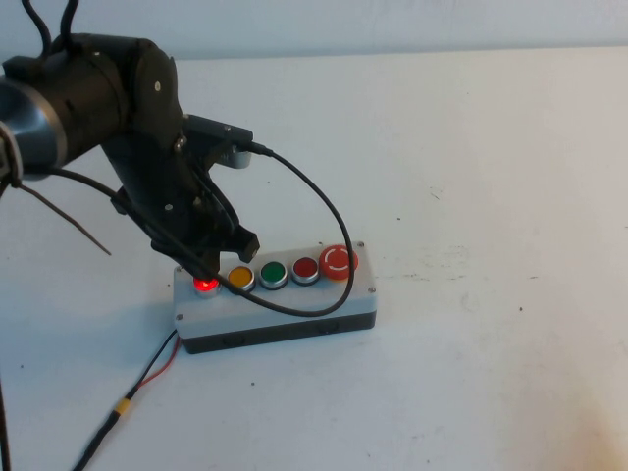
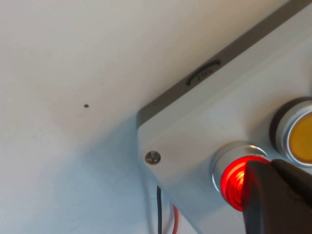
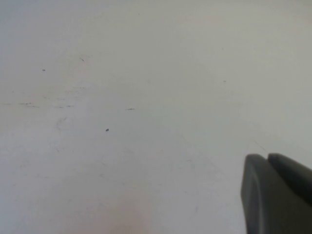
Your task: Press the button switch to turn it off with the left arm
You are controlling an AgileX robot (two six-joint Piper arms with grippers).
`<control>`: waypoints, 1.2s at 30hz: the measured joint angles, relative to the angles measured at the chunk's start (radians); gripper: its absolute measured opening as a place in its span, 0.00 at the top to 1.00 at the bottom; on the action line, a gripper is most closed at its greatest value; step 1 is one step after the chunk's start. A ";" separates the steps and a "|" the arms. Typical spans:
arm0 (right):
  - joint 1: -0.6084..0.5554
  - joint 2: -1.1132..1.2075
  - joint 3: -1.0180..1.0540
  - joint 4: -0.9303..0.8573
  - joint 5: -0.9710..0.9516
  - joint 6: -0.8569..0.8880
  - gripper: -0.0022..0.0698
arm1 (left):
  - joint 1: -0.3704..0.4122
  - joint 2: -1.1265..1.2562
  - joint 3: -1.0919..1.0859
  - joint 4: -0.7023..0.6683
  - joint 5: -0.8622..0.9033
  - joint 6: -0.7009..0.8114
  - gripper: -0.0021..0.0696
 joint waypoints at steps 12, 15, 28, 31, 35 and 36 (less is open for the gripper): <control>0.000 0.000 0.000 0.000 0.000 0.000 0.99 | 0.000 0.020 -0.010 0.000 0.010 0.000 0.97; 0.000 0.000 0.000 0.000 0.000 0.000 0.99 | 0.000 0.016 -0.010 0.002 0.009 -0.002 0.97; 0.000 0.000 0.000 0.000 0.000 0.000 0.99 | 0.000 -0.452 0.179 0.025 -0.212 -0.015 0.97; 0.000 0.000 0.000 0.000 0.000 0.000 0.99 | 0.000 -0.613 0.334 0.025 -0.324 -0.023 0.97; 0.000 0.000 0.000 0.000 0.000 0.000 0.99 | 0.000 -0.839 0.578 0.025 -0.500 -0.053 0.97; 0.000 0.000 0.000 0.000 0.000 0.000 0.99 | 0.000 -0.898 0.641 0.025 -0.552 -0.067 0.97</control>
